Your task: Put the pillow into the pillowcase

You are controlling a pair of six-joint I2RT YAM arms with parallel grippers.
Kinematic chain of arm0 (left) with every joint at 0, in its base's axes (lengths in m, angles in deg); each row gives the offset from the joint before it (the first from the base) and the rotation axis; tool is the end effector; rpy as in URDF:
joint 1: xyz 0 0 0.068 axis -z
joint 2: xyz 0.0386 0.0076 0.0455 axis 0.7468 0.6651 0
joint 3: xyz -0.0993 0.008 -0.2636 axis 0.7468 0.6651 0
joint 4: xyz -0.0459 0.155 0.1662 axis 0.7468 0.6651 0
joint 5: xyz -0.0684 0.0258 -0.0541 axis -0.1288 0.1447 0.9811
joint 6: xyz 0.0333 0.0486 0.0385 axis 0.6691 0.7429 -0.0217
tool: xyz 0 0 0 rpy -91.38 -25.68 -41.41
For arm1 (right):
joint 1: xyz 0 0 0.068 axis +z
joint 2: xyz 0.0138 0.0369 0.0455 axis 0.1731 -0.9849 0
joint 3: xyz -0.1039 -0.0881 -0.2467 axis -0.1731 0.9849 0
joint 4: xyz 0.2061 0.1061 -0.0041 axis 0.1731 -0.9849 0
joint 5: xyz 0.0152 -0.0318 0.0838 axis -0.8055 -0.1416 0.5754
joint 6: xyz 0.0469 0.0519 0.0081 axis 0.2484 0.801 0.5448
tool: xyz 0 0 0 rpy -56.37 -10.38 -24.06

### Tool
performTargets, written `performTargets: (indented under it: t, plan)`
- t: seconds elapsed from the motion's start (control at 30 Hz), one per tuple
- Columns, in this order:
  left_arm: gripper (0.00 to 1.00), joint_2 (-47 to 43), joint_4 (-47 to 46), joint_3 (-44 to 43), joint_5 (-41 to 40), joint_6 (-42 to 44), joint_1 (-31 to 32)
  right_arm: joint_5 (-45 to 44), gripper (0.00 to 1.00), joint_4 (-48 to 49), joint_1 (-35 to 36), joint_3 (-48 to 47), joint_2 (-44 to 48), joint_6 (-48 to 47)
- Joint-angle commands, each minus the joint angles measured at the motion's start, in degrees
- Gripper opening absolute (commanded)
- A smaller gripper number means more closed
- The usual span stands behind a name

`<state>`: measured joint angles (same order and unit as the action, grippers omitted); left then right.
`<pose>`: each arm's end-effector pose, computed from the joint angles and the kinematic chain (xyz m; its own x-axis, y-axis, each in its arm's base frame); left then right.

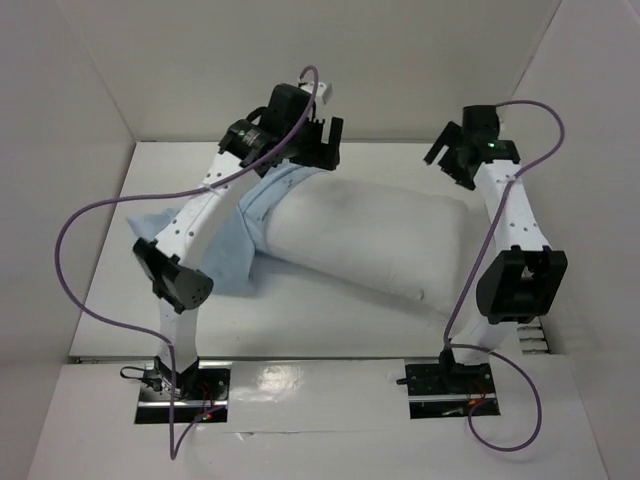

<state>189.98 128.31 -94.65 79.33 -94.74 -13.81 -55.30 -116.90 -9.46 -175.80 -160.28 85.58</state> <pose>0.3539 -0.2381 0.4203 -0.5874 0.0033 -0.8093 0.3381 0.9096 -0.2416 0.3521 -0.0039 0.3455 -0.5914 0.4887 -0.6414 0.4269 0.8646 0.2651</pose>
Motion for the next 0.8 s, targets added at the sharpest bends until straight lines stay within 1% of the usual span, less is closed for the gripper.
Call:
performTargets:
  t: [0.0,0.03,0.1,0.13,0.17,0.2,0.23,0.27,0.33,0.37,0.43,0.47,0.5,0.57,0.6,0.7,0.77]
  plan:
    - [0.93,-11.80,-8.21,0.91,-6.28,3.16,0.48,4.25,0.92,6.58,-4.29,-5.94,3.13,-2.15]
    - [0.80,-12.34,-8.21,3.01,-6.82,3.16,0.48,4.26,0.94,6.58,-4.29,-5.94,4.43,-2.68]
    - [0.65,-14.35,-7.51,6.17,-9.70,3.16,0.48,6.19,0.94,6.58,-5.08,-3.05,7.33,-3.65]
    - [0.62,-15.23,-6.99,8.28,-10.59,2.55,0.48,6.97,0.94,6.58,-5.08,-1.47,7.35,-4.26]
    - [0.60,-16.20,-6.98,13.17,-11.56,1.85,0.48,8.29,0.94,8.15,-5.08,3.07,10.57,-5.05]
    - [0.60,-17.08,-7.50,15.83,-13.48,0.71,0.48,10.30,0.94,8.95,-5.08,5.64,12.34,-5.06]
    - [0.60,-19.26,-7.51,21.17,-17.16,-0.61,0.48,10.93,0.94,9.48,-4.21,8.01,15.84,-5.06]
    - [0.62,-20.50,-7.51,24.09,-18.06,-3.23,0.48,11.72,0.94,9.48,-3.51,12.21,17.35,-5.93]
    - [0.67,-23.05,-8.65,29.89,-17.55,-5.09,-1.70,11.73,0.94,8.70,-1.66,15.05,20.69,-5.94]
    - [0.68,-25.33,-9.44,34.71,-17.02,-5.97,-2.24,11.73,0.94,8.69,-1.13,18.03,21.84,-5.94]
    - [0.70,-27.01,-9.97,38.78,-16.40,-7.20,-2.25,11.03,0.94,6.33,-0.43,20.24,23.60,-5.94]
    - [0.71,-27.80,-10.93,42.89,-17.10,-7.82,-2.25,11.03,0.95,6.32,-0.43,21.38,25.44,-5.94]
    - [0.79,-29.20,-11.89,44.84,-17.11,-7.83,-2.25,9.98,0.97,4.84,-0.43,23.48,26.24,-6.46]
    - [0.83,-29.22,-12.52,48.45,-19.39,-8.96,-1.72,9.10,1.00,3.60,-0.43,25.17,28.25,-7.08]
    - [0.84,-29.22,-12.52,49.34,-20.44,-10.01,-1.72,8.57,1.00,1.94,-0.43,26.48,28.27,-7.08]
    - [0.83,-29.22,-12.52,51.54,-24.48,-11.42,-1.10,7.33,1.00,-0.27,-2.26,28.68,29.94,-7.08]
    - [0.82,-27.47,-12.52,51.54,-25.63,-11.43,-1.10,6.63,1.00,-1.32,-3.41,29.22,30.73,-7.69]
